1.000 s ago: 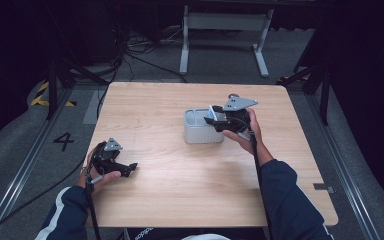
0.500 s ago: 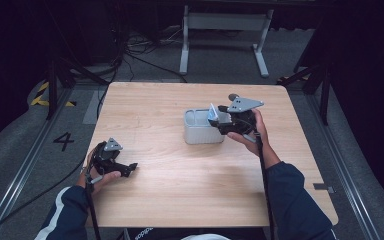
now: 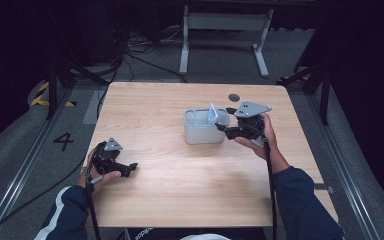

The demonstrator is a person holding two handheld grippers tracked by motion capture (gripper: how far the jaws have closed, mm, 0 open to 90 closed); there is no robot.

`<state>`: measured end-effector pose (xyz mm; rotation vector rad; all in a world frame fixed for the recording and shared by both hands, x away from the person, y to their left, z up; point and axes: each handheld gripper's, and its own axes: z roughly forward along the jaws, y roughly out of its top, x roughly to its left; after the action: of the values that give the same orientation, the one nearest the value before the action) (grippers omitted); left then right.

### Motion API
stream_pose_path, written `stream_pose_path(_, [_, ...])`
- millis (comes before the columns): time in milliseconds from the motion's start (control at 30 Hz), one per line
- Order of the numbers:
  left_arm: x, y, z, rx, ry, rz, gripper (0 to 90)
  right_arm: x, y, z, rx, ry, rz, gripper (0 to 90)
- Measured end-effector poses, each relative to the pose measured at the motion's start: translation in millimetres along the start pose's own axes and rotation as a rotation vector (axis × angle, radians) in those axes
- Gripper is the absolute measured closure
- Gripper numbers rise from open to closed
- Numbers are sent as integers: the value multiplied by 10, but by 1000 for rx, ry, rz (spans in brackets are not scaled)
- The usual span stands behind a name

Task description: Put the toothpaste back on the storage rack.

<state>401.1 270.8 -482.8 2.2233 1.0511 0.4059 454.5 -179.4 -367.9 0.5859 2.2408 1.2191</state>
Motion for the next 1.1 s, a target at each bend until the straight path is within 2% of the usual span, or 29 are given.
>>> stream_pose_path(100, [-6, 0, 2, -2, 2, -4, 2, 2, -14, -61, -2, -14, -5, 331])
stream_pose_path(133, [-20, -5, 0, 3, -4, -22, 3, 2, -19, -83, -4, -22, -5, 331])
stream_pose_path(267, [-15, -3, 1, -1, 0, -13, 4, 11, -59, -170, -1, -31, -10, 331])
stream_pose_path(367, [-7, 1, 3, -2, 1, -5, 2, 16, -113, -237, 14, -41, -23, 328])
stream_pose_path(433, [-9, 0, 4, -3, 0, -7, 2, 17, -155, -286, 26, -47, -25, 324])
stream_pose_path(467, [-22, -4, 2, 2, -6, -23, 2, 16, -177, -309, 33, -50, -26, 323])
stream_pose_path(600, [-22, -4, 2, 1, -5, -23, 3, 15, -253, -379, 48, -60, -26, 321])
stream_pose_path(800, [-31, -6, 0, 0, 4, -26, 5, 28, -456, -495, 103, -88, -28, 311])
stream_pose_path(867, [-32, -7, -1, 0, 5, -27, 5, 44, -534, -519, 122, -82, -18, 308])
stream_pose_path(967, [-37, -8, -1, 0, 7, -31, 5, 69, -624, -555, 155, -107, -32, 285])
stream_pose_path(1100, [-39, -8, -2, 0, 9, -31, 5, 70, -733, -608, 164, -133, 4, 262])
